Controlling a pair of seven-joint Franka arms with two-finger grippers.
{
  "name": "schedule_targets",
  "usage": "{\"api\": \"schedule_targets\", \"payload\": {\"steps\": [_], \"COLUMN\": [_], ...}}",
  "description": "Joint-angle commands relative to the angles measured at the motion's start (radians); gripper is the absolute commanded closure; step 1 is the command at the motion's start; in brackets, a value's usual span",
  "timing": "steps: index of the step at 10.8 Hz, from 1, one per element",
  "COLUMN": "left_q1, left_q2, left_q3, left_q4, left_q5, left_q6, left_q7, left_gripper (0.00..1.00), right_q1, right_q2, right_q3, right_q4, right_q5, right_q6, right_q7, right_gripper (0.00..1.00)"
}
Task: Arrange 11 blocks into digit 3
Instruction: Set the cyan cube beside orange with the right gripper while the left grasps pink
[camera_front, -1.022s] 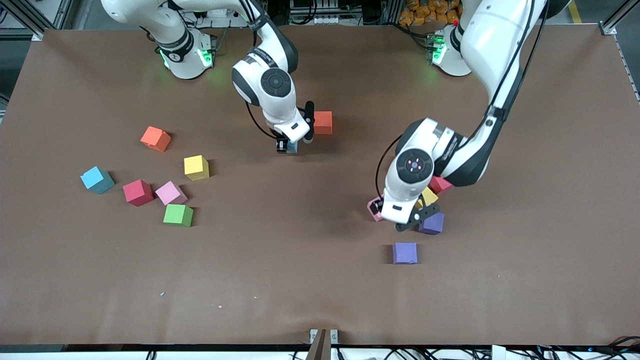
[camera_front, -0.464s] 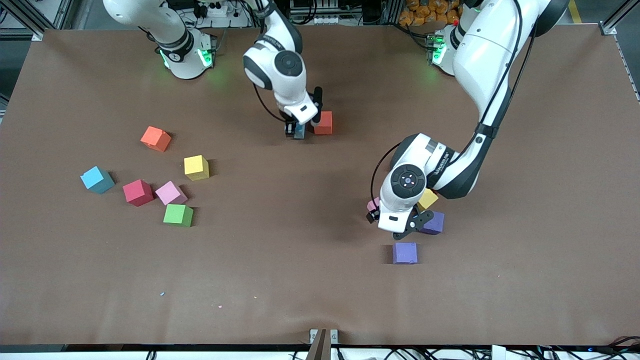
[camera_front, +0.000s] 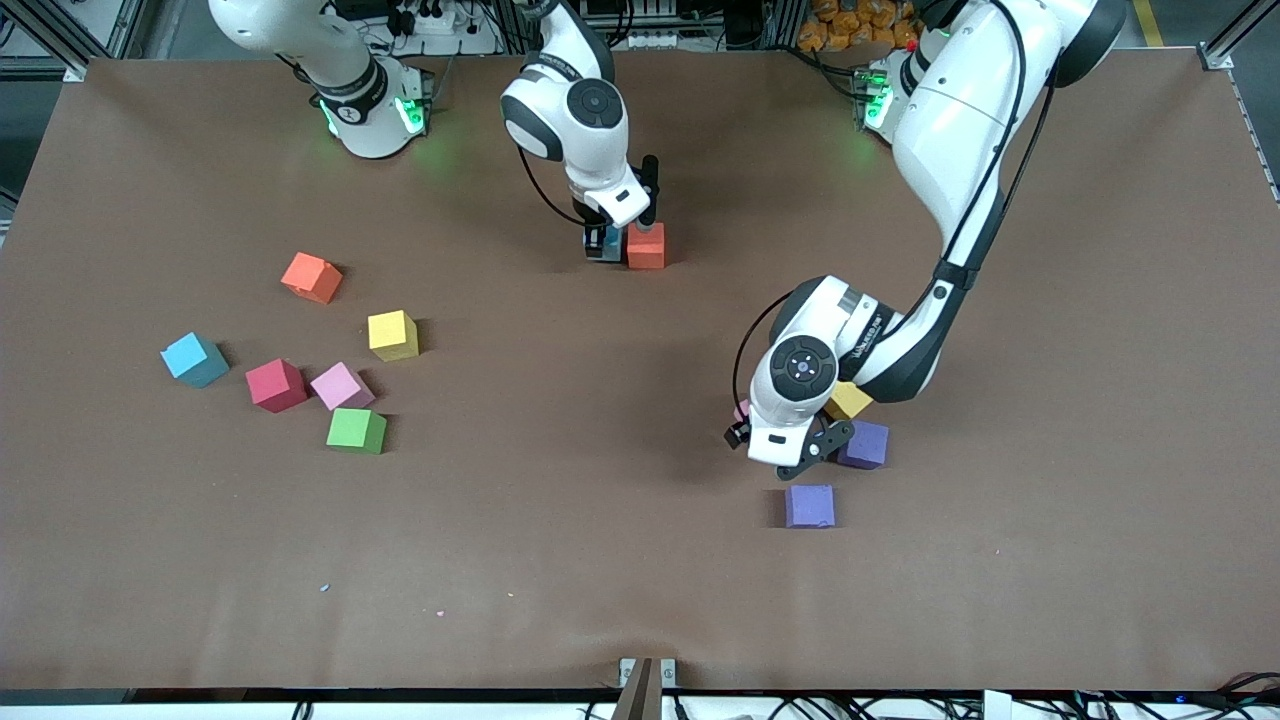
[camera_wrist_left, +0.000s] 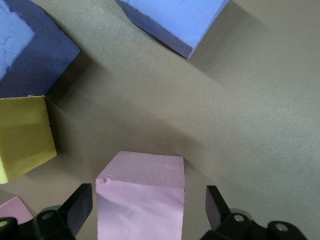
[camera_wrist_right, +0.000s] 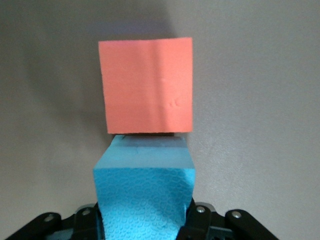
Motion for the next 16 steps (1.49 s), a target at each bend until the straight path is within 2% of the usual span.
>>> {"api": "schedule_targets", "payload": {"steps": [1,3,5,7,9,11,12,13,16], "left_q1": [-0.016,-0.016,-0.004,-0.002,-0.001,0.002,0.002,0.002,0.004], "left_q2": [0.002,-0.004,-0.027,-0.077,-0.152,-0.209,-0.223,-0.229,-0.275], "left_q3": [-0.003,-0.006,-0.011,-0.015,-0.04,-0.084,-0.096,-0.113,-0.146], "left_q4": [-0.004,-0.011,-0.013,-0.027,-0.102,-0.184,-0.212,-0.231,-0.293], "left_q5": [0.012,0.017,0.012,0.005,-0.015,-0.029,-0.032,-0.034,-0.044], "left_q6": [0.008,0.0,-0.006,-0.081,-0.087,-0.089,-0.089,-0.087,-0.078], "left_q7": [-0.089,-0.208,-0.269,-0.372,-0.559,-0.631,-0.665,-0.697,-0.803], "left_gripper": [0.52,0.94,1.0,1.0,1.0,1.0,1.0,1.0,1.0], "right_q1": [0.026,0.031,0.031,0.038,0.055,0.055,0.054,0.052,0.045], "right_q2": [0.025,0.042,0.051,0.065,0.082,0.084,0.084,0.08,-0.001], "right_q3": [-0.012,-0.012,-0.013,-0.012,-0.013,-0.013,-0.013,-0.015,-0.058], "right_q4": [-0.008,-0.002,0.006,0.014,0.029,0.035,0.041,0.043,0.043], "right_q5": [-0.007,-0.007,-0.009,-0.009,-0.009,-0.009,-0.009,-0.01,-0.018], "right_q6": [0.042,0.056,0.056,0.07,0.073,0.073,0.071,0.067,-0.022], "right_q7": [0.033,0.041,0.042,0.047,0.067,0.067,0.067,0.065,0.061], "right_gripper": [0.79,0.79,0.79,0.78,0.78,0.74,0.41,0.0,0.0]}}
